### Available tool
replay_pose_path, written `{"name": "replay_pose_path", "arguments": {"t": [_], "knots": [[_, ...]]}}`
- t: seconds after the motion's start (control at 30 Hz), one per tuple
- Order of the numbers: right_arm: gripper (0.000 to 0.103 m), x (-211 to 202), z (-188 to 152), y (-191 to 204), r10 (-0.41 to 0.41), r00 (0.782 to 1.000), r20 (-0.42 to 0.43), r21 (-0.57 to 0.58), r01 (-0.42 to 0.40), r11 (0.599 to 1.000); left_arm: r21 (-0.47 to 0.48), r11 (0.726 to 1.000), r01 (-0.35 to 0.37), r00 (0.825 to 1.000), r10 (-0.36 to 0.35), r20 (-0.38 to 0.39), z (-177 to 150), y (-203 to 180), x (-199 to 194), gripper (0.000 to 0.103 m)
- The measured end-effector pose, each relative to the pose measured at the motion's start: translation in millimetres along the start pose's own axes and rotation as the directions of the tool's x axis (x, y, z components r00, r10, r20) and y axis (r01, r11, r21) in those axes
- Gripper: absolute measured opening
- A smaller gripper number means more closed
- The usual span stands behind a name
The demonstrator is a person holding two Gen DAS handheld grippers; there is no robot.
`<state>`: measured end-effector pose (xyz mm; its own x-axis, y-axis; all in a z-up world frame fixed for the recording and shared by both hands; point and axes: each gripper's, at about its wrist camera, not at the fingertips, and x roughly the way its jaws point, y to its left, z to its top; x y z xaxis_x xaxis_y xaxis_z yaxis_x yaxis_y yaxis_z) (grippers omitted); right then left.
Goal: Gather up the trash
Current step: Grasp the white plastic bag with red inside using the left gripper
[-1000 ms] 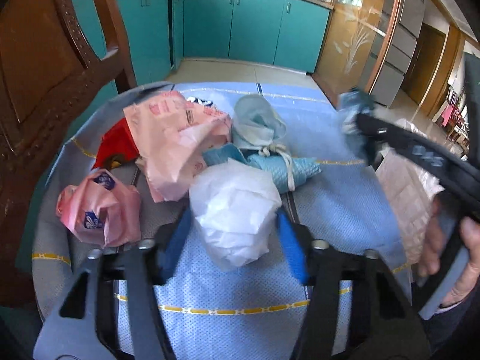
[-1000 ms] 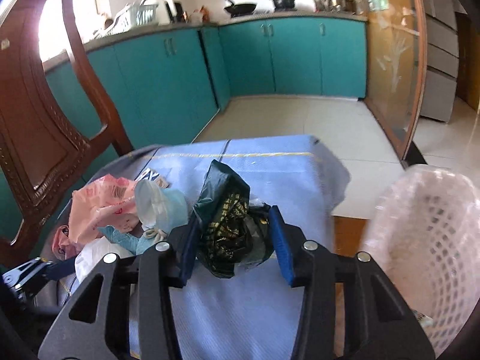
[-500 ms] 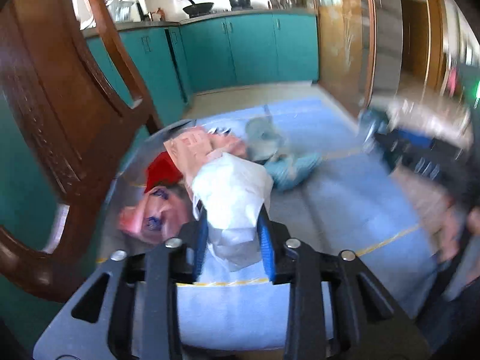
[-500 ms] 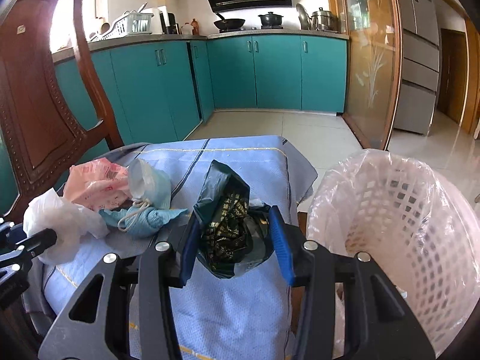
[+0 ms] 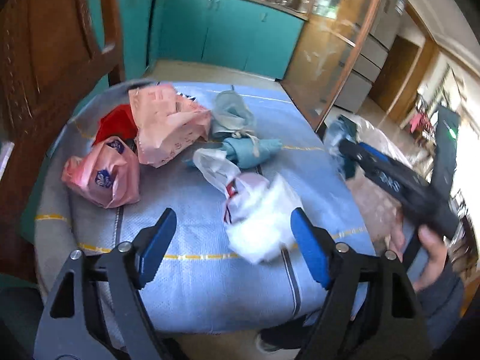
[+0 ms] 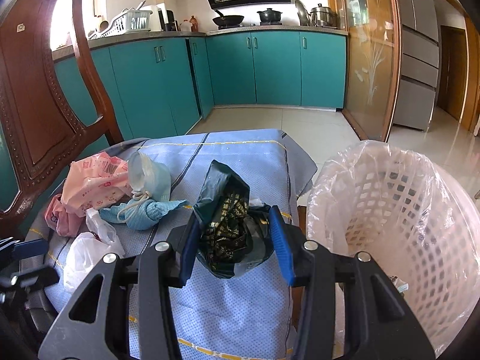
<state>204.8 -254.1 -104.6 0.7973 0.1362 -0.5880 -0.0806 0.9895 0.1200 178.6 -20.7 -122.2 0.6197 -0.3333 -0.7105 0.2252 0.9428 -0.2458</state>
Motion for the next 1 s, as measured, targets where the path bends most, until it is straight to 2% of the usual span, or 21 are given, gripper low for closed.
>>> {"name": "replay_pose_path", "arguments": {"t": [0.23, 0.37, 0.47, 0.53, 0.63, 0.77, 0.9, 1.0], "knots": [[0.046, 2, -1, 2, -0.002, 1.0, -0.004, -0.01, 0.002, 1.0, -0.063, 0.997, 0.053, 0.993, -0.06, -0.103, 10, -10, 54, 0.08], [0.046, 3, -2, 5, -0.008, 1.0, -0.01, -0.024, 0.008, 1.0, -0.046, 0.996, 0.071, 0.989, -0.076, -0.127, 4, -23, 64, 0.078], [0.046, 5, -3, 7, -0.009, 1.0, -0.014, -0.031, 0.008, 0.999, -0.001, 0.997, 0.08, 0.989, -0.08, -0.122, 1, -32, 64, 0.062], [0.046, 5, -3, 9, -0.012, 1.0, -0.014, -0.038, 0.011, 0.999, 0.019, 0.997, 0.071, 0.99, -0.069, -0.119, -2, -36, 65, 0.047], [0.046, 6, -4, 14, -0.026, 1.0, -0.011, -0.058, 0.025, 0.998, 0.076, 0.997, 0.008, 0.997, -0.002, -0.073, -5, -43, 59, 0.039], [0.046, 6, -6, 20, -0.046, 0.999, -0.003, -0.089, 0.046, 0.995, 0.113, 0.987, -0.111, 0.994, 0.11, 0.012, -5, -42, 37, 0.039], [0.046, 6, -7, 27, -0.051, 0.999, 0.005, -0.109, 0.052, 0.993, 0.131, 0.966, -0.222, 0.972, 0.209, 0.111, -6, -40, 11, 0.039], [0.046, 6, -9, 31, -0.057, 0.998, 0.005, -0.123, 0.057, 0.991, 0.131, 0.952, -0.276, 0.956, 0.257, 0.145, -8, -38, -1, 0.039]]}}
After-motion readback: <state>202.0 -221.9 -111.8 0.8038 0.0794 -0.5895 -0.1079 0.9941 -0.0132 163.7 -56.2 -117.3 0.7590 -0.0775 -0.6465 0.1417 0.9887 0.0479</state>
